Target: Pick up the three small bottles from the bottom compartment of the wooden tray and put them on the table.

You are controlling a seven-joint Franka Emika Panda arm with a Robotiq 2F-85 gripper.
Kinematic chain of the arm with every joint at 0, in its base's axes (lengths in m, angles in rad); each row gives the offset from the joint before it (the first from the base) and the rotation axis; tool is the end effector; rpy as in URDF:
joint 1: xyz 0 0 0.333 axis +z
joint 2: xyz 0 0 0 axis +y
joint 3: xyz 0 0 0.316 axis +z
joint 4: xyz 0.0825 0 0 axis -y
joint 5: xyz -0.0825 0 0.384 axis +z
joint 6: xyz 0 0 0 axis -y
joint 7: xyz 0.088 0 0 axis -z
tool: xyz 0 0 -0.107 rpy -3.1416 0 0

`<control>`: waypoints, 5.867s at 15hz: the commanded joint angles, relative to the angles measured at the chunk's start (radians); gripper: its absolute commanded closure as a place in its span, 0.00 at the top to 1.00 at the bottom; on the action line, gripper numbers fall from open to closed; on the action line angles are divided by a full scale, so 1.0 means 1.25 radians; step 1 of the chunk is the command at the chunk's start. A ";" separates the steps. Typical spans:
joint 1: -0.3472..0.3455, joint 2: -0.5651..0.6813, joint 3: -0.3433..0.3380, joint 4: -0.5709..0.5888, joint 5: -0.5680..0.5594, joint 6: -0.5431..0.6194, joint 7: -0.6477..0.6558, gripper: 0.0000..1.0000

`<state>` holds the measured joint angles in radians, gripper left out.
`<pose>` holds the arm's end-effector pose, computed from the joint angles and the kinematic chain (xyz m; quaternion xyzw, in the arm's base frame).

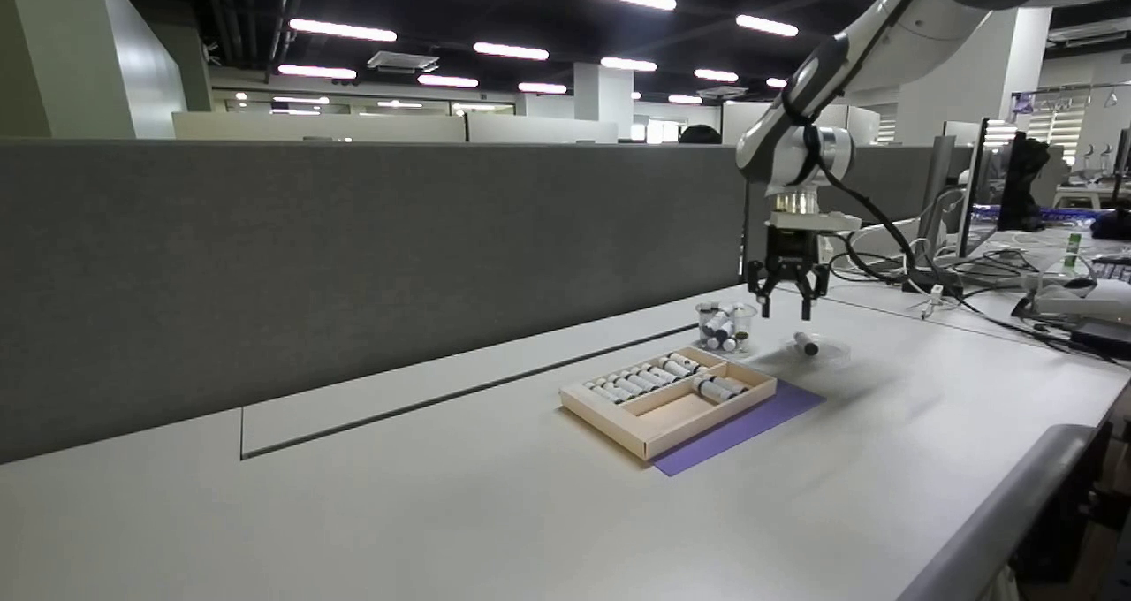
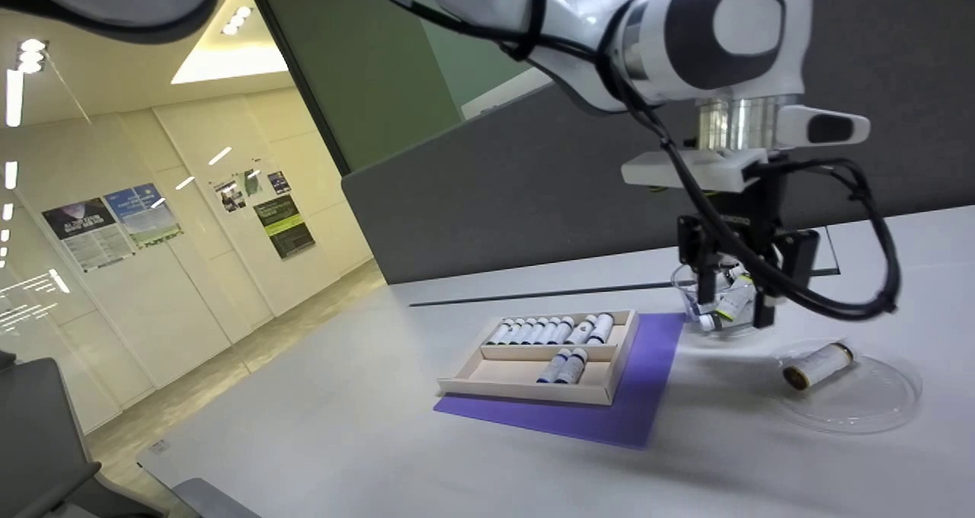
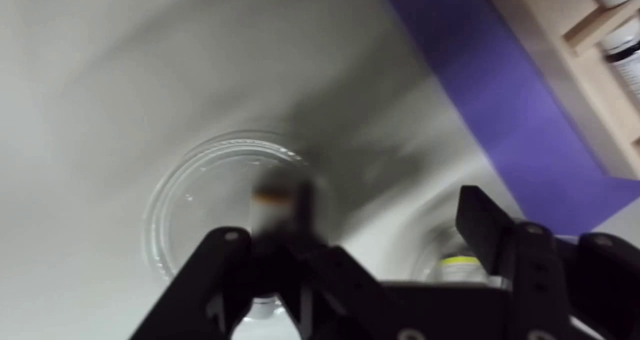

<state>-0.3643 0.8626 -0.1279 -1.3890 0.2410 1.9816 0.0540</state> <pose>0.6327 -0.3042 0.1752 -0.9399 0.3116 0.1152 0.0791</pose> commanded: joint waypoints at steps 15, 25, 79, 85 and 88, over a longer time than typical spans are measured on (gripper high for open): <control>0.153 -0.062 0.122 -0.082 -0.036 -0.265 -0.272 1.00; 0.146 -0.032 0.123 -0.152 -0.080 -0.094 -0.358 1.00; 0.053 -0.002 0.011 -0.104 -0.083 -0.089 -0.208 0.23; 0.067 0.020 0.020 -0.110 -0.110 -0.057 -0.219 0.23; 0.068 0.010 0.025 -0.109 -0.111 -0.064 -0.216 0.75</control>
<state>-0.2759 0.8868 -0.1072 -1.5393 0.1149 1.9125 -0.2311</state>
